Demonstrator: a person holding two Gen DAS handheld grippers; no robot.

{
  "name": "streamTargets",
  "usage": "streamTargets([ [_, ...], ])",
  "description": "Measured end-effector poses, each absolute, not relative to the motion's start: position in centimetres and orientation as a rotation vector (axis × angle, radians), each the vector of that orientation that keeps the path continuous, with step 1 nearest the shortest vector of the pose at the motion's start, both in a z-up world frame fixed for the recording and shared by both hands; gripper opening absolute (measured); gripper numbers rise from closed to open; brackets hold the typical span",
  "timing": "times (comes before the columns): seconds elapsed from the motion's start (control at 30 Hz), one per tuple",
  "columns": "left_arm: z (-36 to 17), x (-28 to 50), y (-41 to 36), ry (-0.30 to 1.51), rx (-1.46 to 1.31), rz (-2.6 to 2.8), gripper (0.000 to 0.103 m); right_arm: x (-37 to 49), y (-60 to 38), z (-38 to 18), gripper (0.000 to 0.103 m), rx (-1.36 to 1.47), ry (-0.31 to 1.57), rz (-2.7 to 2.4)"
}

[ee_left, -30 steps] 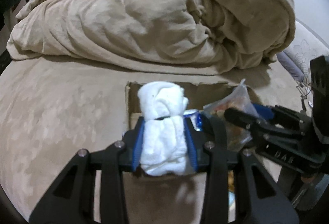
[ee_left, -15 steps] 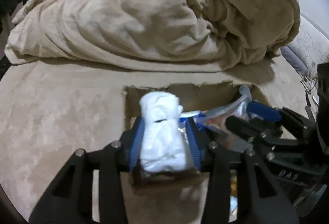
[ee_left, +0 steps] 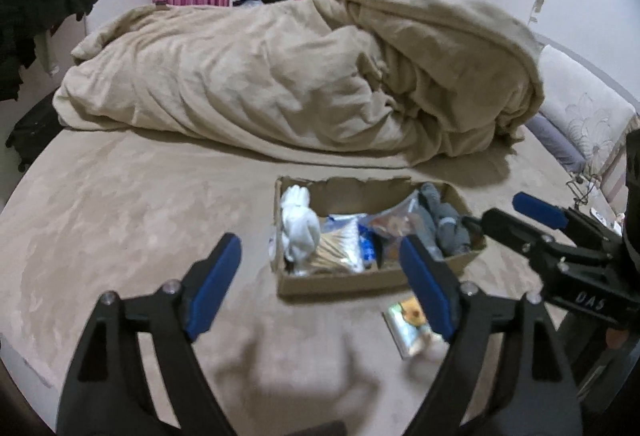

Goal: Organize objects
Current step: 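Lower the white socks and snack bag into the box, open both tools, then grasp the bear-print tissue pack with the right tool and lift it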

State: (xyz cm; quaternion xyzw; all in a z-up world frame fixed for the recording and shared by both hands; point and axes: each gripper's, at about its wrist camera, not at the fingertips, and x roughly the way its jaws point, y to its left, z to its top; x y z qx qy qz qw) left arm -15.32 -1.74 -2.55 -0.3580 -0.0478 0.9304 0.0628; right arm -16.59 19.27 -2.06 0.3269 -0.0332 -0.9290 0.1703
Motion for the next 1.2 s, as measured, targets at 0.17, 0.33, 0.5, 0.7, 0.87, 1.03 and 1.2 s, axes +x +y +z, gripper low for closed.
streamTargets([
  [0.17,-1.2,-11.7,-2.1,-0.168,-1.048,2.826,0.087,-12.8,20.0,0.1,0.081,0.885,-0.085,-2.656],
  [0.33,-1.4,-8.9,-2.1,-0.180,-1.053,2.809,0.087,-9.5,20.2,1.2,0.086,0.854,-0.032,-2.672],
  [0.5,-3.1,-6.9,-2.1,-0.208,-1.097,2.796,0.087,-7.2,19.8,0.8,0.086,0.860,0.003,-2.655],
  [0.7,-5.9,-5.8,-2.2,-0.164,-1.177,2.809,0.087,-5.9,19.8,-1.0,0.086,0.901,-0.002,-2.636],
  [0.87,-7.9,-5.8,-1.9,-0.131,-1.231,2.800,0.087,-5.8,19.6,-4.0,0.086,0.969,-0.031,-2.613],
  [1.03,-9.9,-6.4,-1.4,-0.122,-1.284,2.781,0.087,-7.0,19.5,-7.0,0.086,1.049,-0.042,-2.582],
  [1.2,-11.8,-7.6,-1.4,-0.125,-1.340,2.762,0.087,-8.8,19.0,-9.8,0.086,1.127,-0.046,-2.553],
])
